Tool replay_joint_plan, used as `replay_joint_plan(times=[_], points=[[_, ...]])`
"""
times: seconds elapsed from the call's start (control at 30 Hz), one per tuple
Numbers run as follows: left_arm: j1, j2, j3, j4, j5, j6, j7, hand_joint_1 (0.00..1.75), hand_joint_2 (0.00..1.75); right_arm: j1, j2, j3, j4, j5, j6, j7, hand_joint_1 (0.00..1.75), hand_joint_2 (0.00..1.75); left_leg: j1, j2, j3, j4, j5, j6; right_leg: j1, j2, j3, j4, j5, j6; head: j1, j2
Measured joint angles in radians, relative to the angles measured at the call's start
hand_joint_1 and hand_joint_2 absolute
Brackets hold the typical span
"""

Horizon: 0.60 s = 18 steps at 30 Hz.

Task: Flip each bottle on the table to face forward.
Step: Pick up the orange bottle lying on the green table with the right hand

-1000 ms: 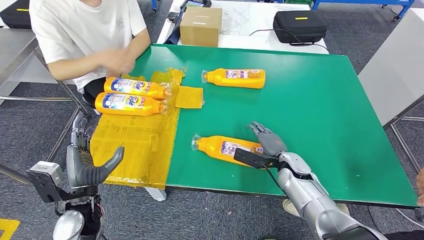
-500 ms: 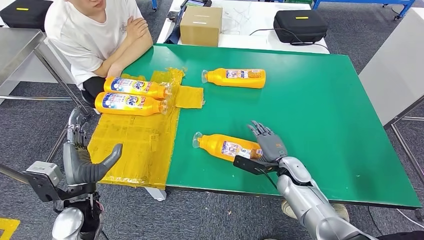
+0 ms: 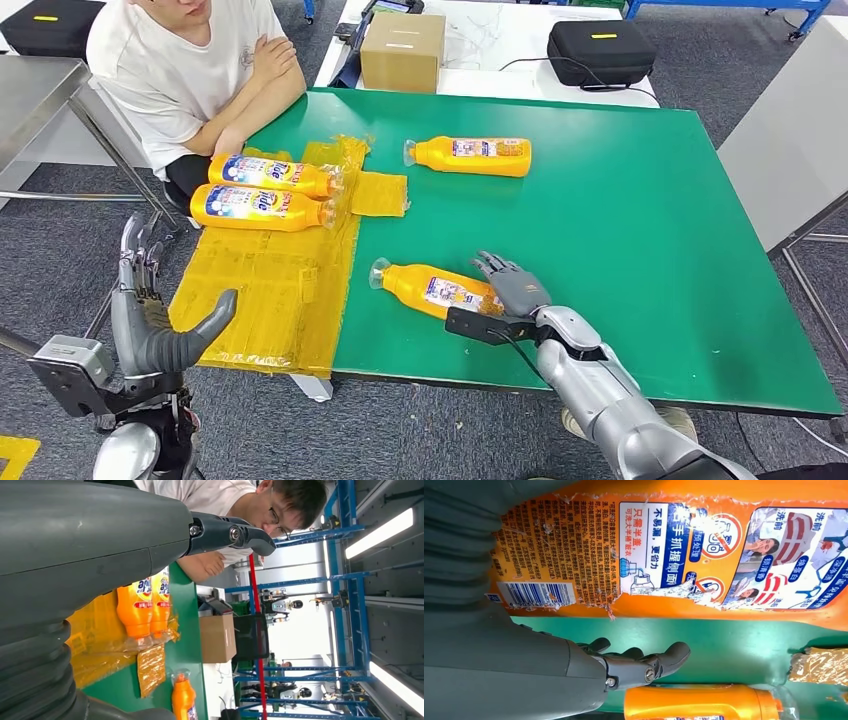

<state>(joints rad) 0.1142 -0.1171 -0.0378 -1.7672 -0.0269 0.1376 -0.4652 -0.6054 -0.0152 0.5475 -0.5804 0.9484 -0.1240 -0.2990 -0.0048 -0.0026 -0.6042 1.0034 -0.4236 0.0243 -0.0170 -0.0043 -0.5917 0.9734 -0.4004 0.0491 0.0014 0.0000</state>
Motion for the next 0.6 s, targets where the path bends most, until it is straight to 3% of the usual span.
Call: replay_joint_plan(times=[0.6], points=[[0.015,0.000,0.010,-0.038,-0.012,-0.003,-0.010,0.00,1.75,-0.082,0.028,0.054,0.029,0.000,0.018,0.076,0.00,1.75,0.000,0.000,-0.001,0.000,0.000,0.000,0.000,0.000,0.000,0.000,0.000,0.000,0.000,0.000]])
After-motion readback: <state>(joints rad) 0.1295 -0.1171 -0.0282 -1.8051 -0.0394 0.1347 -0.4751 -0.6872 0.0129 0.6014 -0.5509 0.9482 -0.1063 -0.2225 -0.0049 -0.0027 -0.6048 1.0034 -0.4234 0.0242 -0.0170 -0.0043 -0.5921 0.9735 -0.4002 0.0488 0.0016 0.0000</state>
